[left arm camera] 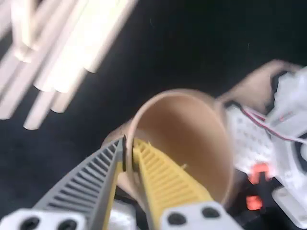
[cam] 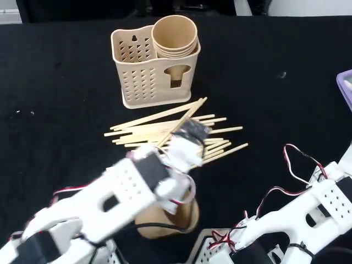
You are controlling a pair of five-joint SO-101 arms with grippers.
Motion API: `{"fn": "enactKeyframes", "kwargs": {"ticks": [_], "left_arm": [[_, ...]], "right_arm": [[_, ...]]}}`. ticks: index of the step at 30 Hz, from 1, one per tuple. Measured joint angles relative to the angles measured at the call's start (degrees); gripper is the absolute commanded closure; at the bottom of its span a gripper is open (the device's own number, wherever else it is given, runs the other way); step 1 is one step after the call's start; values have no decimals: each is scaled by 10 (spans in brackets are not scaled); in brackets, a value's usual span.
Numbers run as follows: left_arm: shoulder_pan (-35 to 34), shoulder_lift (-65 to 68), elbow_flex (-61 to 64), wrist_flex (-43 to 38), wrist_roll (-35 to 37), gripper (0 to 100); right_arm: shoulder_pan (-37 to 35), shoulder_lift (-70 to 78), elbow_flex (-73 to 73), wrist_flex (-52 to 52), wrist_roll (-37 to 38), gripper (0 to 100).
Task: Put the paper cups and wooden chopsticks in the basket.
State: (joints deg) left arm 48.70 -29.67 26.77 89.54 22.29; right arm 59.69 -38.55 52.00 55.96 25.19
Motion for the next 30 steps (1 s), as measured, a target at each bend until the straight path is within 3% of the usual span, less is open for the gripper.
{"fn": "enactKeyframes", "kwargs": {"ticks": [4,9,13,14,16,21,26,30], "left_arm": [[-84,-74,-40,44,-88,970],[-191,-185,-85,43,-266,970],[-279,-293,-117,-28,-370,970],[-302,-323,-120,-59,-374,970],[-331,-379,-120,-128,-359,970],[-352,-414,-69,-345,-244,970],[-353,-319,-27,-527,-172,968],[-351,-191,-58,-589,-129,968]], "right_arm": [[-14,0,26,0,0,781],[-120,0,57,0,-46,787],[-246,0,70,-1,-91,938],[-281,0,70,-2,-92,992],[-351,0,70,-4,-92,962],[-472,0,70,-32,-147,987],[-485,0,123,-145,-287,986],[-486,0,191,-246,-329,986]]}}
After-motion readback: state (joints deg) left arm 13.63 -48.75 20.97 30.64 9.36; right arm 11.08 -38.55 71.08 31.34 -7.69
